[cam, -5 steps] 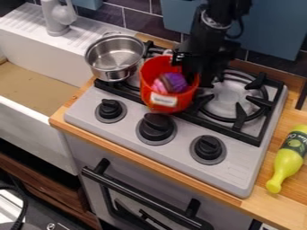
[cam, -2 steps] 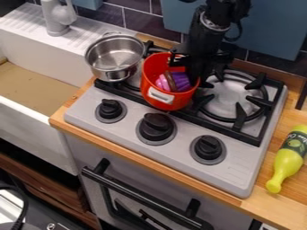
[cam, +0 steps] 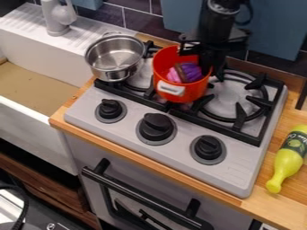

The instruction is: Move the red pot to the right burner

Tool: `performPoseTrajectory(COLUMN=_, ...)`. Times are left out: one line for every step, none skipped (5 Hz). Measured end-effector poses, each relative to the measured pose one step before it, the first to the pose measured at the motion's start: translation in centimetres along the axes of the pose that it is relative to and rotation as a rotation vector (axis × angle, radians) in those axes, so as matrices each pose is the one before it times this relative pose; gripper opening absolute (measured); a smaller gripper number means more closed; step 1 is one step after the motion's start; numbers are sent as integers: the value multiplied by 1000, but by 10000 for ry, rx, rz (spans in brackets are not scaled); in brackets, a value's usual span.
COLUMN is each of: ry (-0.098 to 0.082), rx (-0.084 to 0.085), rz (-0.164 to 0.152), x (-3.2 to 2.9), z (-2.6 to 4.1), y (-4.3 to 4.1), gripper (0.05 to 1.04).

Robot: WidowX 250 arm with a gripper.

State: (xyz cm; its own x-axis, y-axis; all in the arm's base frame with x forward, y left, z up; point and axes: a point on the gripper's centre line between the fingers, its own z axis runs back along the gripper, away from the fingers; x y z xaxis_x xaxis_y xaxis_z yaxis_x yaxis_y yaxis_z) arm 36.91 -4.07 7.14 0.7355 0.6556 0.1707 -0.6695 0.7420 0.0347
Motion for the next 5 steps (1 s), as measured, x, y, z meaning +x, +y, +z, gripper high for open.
performPoseTrajectory(ry=85, rx=-676, rz=-234, x=679, z=2163, y=-1943, gripper=56)
performPoseTrajectory(ry=315, rx=-202, rz=-290, x=-438, z=-62, y=-1314, gripper=55)
performPoseTrajectory(ry=-123, rx=128, rz=-375, x=-594, z=-611, y=-1402, gripper=55)
performPoseTrajectory(ry=101, rx=73, rz=-76, x=-457, z=-603, y=-740, gripper=55)
performPoseTrajectory(ry=28, rx=59, rz=9, x=-310, z=-517, y=-424, gripper=55)
